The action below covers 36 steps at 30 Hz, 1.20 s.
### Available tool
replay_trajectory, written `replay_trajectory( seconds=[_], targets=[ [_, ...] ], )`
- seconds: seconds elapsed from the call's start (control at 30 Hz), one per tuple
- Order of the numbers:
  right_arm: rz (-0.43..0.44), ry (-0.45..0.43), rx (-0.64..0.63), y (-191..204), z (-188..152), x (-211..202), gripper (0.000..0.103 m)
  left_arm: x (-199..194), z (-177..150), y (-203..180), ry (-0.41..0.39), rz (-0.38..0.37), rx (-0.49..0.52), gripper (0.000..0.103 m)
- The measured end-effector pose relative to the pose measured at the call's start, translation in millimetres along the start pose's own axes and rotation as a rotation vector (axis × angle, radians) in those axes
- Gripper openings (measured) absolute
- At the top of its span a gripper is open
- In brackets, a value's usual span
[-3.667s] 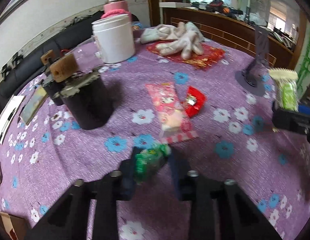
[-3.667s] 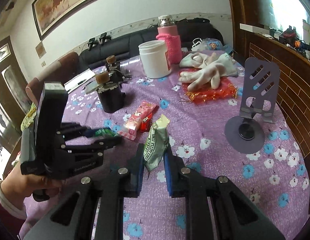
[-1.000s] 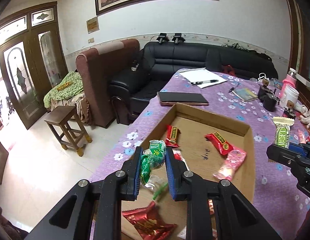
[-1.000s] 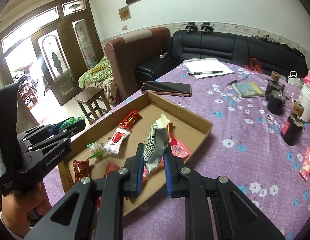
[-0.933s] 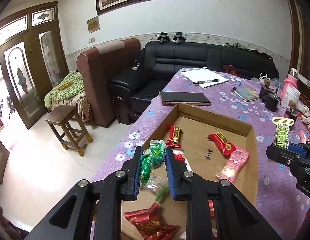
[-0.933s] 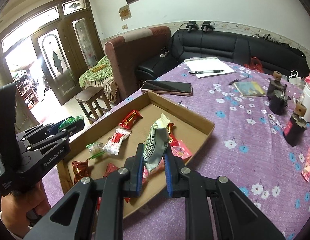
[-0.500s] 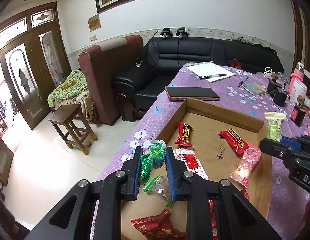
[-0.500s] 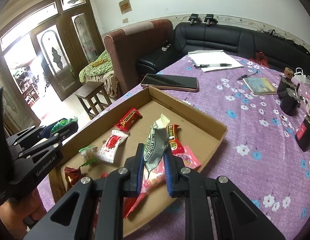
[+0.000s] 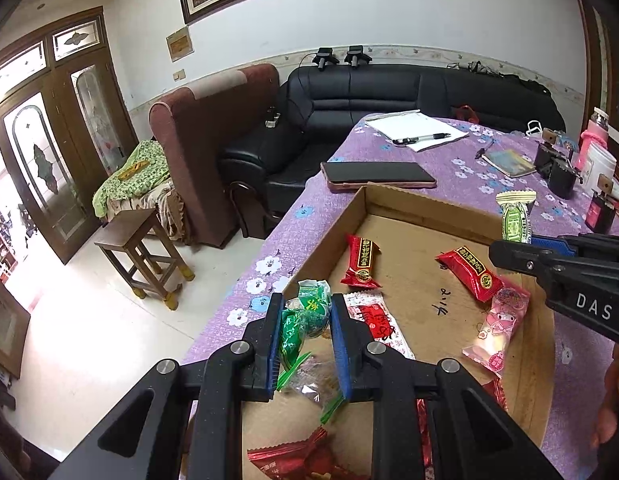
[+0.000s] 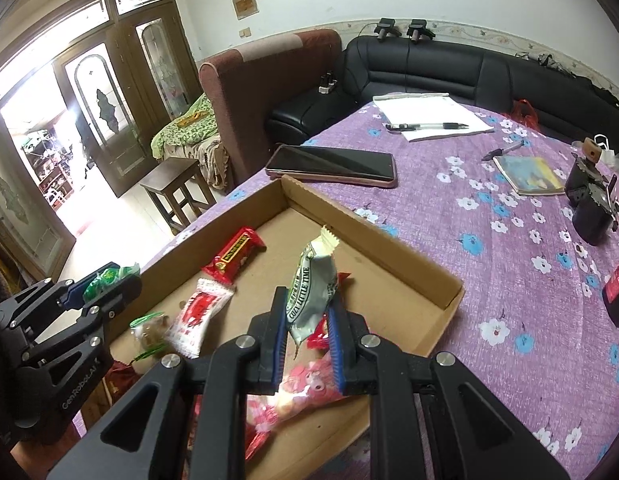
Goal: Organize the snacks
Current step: 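Carry the cream packet and green candies into the box and open both tools, then move both open tools back over the snack pile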
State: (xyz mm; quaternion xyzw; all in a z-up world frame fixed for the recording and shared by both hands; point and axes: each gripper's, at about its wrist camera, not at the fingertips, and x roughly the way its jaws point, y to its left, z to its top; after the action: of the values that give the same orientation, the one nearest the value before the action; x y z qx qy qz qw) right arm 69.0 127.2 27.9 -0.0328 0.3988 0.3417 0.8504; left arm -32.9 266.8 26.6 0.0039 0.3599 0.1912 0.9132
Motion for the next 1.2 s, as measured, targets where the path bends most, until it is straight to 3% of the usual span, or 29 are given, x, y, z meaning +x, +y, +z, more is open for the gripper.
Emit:
replay_trajectory(
  seconds=[0.53,0.87,0.93,1.03,1.1,1.2],
  targets=[
    [-0.019,0.028,0.030,-19.9,4.8,18.5,0.018,18.9,4.2,-23.6,0.083,-0.045,0.080,0.024],
    [0.032,0.062,-0.055,12.2,7.1,32.2,0.018,23.9,5.2,-24.5,0.120,-0.052,0.101,0.025],
    [0.035,0.069,-0.059,16.1,6.1,34.8,0.026,24.7,5.7,-21.6,0.126,-0.051,0.092,0.025],
    [0.028,0.065,-0.050,15.5,4.0,33.3,0.042,25.4,6.0,-17.1,0.134,-0.048,0.076,0.047],
    [0.021,0.055,-0.041,11.9,3.4,28.6,0.043,23.7,6.4,-15.9,0.129,-0.037,0.070,0.070],
    [0.010,0.031,-0.020,3.6,3.9,14.8,0.043,19.2,7.0,-14.1,0.116,-0.040,0.059,0.079]
  ],
)
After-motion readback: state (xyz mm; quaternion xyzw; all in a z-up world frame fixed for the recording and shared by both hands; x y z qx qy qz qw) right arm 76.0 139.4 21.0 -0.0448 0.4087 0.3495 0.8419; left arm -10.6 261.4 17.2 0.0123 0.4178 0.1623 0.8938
